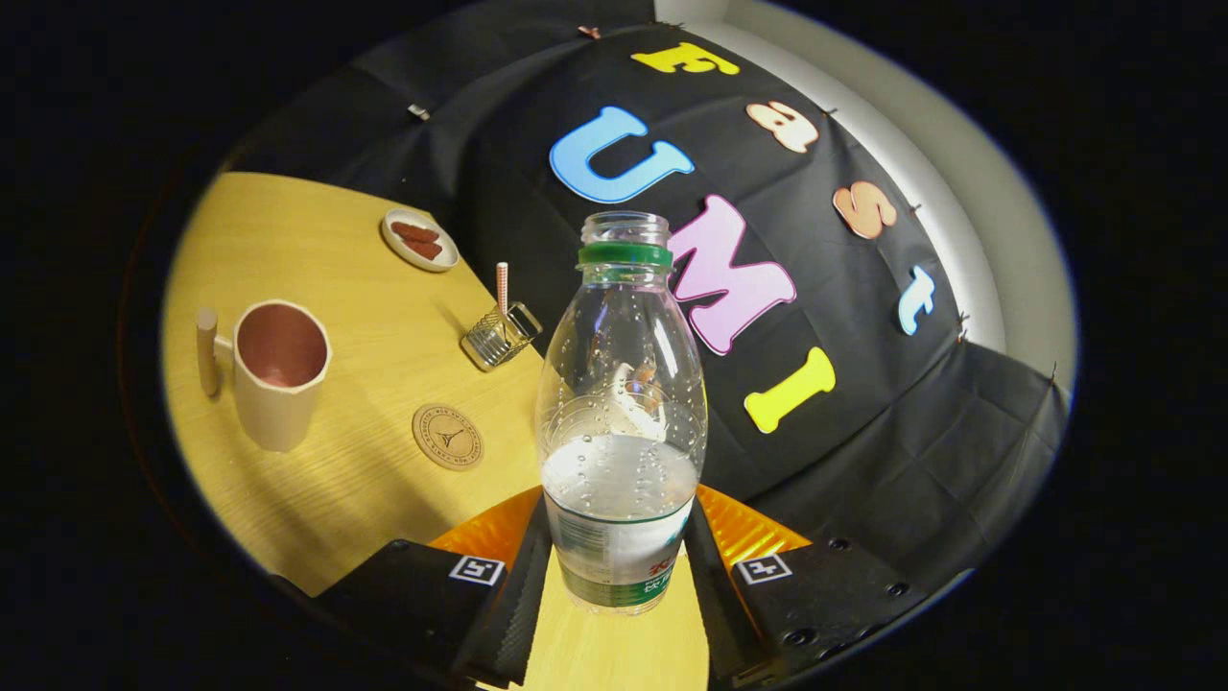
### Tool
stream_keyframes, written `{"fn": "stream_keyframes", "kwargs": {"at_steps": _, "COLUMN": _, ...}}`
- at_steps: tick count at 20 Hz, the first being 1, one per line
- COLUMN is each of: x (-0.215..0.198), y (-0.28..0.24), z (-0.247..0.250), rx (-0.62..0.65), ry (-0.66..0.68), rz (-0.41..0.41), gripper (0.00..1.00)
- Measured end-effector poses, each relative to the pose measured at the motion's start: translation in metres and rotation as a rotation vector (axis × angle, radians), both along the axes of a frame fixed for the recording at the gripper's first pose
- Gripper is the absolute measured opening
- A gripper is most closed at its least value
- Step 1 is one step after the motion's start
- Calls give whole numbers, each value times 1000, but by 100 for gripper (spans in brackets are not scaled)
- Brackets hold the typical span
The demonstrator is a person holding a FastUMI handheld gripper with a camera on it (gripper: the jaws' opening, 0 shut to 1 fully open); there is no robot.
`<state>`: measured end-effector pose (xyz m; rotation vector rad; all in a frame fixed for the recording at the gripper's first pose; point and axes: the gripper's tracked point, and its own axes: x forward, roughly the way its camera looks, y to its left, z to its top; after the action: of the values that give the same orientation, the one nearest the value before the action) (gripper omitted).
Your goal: Take the bottle from table, then pour the juice into the cup, finally place the bottle on the coaster
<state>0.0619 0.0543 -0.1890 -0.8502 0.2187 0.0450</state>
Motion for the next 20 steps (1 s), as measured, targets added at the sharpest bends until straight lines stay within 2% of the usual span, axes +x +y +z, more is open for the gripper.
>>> {"fn": "stream_keyframes", "kwargs": {"at_steps": 4, "x": -4, "y": 22, "z": -10, "rx": -155, "ry": 22, "rz": 65, "gripper": 72}}
{"fn": "stream_keyframes", "kwargs": {"at_steps": 11, "x": -9, "y": 55, "z": -39, "rx": -304, "ry": 68, "rz": 159, "gripper": 72}}
{"fn": "stream_keyframes", "kwargs": {"at_steps": 20, "x": 1, "y": 58, "z": -55, "rx": -523, "ry": 106, "rz": 186, "gripper": 72}}
